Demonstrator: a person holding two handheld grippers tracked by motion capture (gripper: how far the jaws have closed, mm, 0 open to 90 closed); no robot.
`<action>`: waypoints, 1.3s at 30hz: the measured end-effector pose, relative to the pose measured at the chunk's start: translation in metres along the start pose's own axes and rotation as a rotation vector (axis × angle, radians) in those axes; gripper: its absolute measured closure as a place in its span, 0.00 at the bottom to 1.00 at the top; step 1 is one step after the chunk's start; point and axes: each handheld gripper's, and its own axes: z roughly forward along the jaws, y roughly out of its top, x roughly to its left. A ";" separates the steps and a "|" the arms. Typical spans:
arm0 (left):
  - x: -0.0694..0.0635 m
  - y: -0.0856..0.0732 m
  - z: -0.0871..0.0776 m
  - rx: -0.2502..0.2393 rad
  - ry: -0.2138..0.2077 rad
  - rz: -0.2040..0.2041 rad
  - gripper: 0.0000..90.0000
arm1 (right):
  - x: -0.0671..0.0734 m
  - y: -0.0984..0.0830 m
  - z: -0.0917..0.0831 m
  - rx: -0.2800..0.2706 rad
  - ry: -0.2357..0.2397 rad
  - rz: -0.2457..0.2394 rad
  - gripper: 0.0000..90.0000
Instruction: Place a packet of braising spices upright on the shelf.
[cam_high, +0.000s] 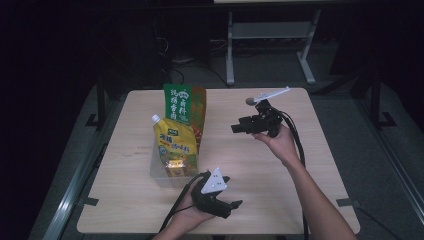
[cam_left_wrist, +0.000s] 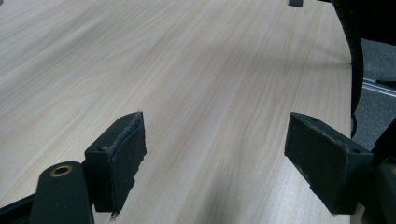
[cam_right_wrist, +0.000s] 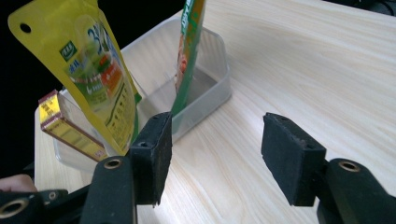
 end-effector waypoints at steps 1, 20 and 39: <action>0.000 0.000 0.000 0.001 0.000 0.000 0.22 | -0.001 -0.002 -0.001 -0.002 0.000 0.004 0.47; 0.004 -0.001 0.000 0.006 -0.004 -0.013 0.22 | -0.005 -0.027 -0.024 -0.009 -0.004 0.027 0.45; 0.007 -0.002 -0.003 0.007 0.004 0.006 0.22 | -0.008 -0.054 -0.045 -0.017 0.011 0.033 0.42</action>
